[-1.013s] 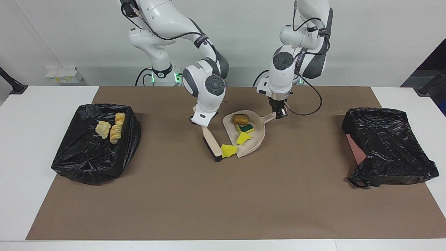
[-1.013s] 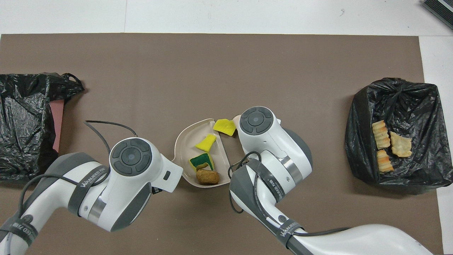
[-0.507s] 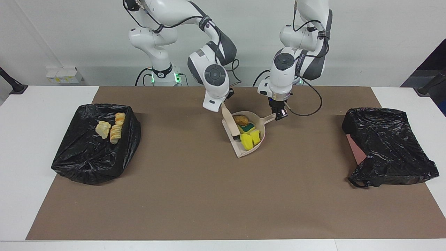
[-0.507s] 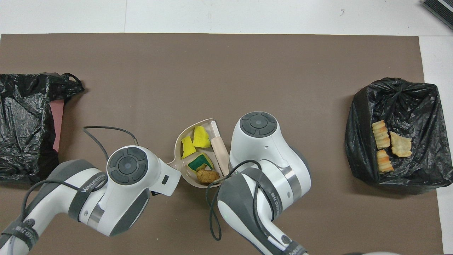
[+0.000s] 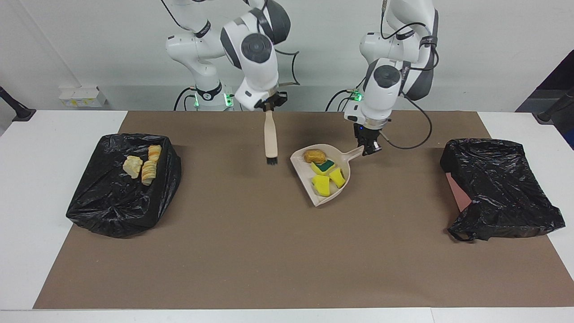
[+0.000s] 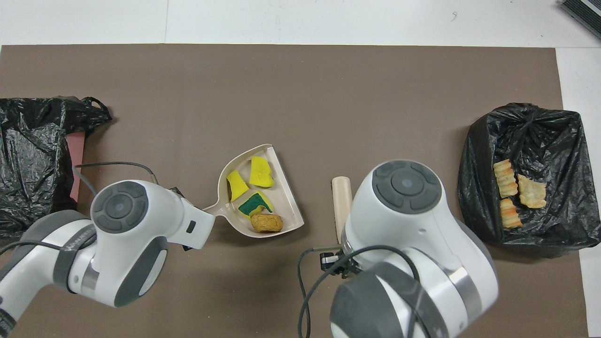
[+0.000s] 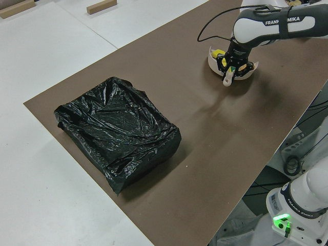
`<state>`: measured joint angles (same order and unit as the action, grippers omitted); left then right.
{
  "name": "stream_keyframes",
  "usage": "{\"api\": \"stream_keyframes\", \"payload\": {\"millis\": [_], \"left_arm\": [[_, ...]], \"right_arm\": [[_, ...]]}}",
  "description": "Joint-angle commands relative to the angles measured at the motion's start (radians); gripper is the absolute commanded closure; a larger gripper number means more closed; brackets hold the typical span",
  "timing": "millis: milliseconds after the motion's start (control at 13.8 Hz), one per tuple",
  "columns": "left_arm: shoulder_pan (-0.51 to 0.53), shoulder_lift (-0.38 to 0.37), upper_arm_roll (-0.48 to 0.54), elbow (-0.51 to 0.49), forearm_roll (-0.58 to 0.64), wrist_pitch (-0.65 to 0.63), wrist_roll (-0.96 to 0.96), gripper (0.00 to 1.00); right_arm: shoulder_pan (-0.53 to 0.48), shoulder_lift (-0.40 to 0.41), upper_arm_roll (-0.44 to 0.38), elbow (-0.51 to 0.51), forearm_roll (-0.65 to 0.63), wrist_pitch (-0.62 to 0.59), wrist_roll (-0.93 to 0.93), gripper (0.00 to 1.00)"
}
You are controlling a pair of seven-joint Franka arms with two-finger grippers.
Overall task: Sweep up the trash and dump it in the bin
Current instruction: 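Carry the dustpan to the bag nearest the left gripper and tip it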
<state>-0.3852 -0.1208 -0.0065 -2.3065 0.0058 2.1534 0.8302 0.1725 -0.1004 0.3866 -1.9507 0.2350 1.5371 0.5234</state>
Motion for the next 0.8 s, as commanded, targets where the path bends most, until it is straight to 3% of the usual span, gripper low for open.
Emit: {"api": "stream_keyframes", "payload": {"millis": [0,217,724], "left_arm": [[0.055,-0.02,-0.004,0.062,-0.039,-0.029,0.055,1.0],[0.104,0.007,0.014,0.207,-0.043,-0.186,0.144,1.0],[0.336,0.116,0.017,0.494,-0.081,-0.426,0.45,1.0]], "right_arm": [[0.01,-0.131,0.006,-0.181,0.039,0.084,0.027,1.0],[0.087,-0.099,0.008,-0.224,0.056,0.173,0.041,1.0],[0.267,0.103,0.008,-0.223,0.092,0.376,0.182,1.0]]}}
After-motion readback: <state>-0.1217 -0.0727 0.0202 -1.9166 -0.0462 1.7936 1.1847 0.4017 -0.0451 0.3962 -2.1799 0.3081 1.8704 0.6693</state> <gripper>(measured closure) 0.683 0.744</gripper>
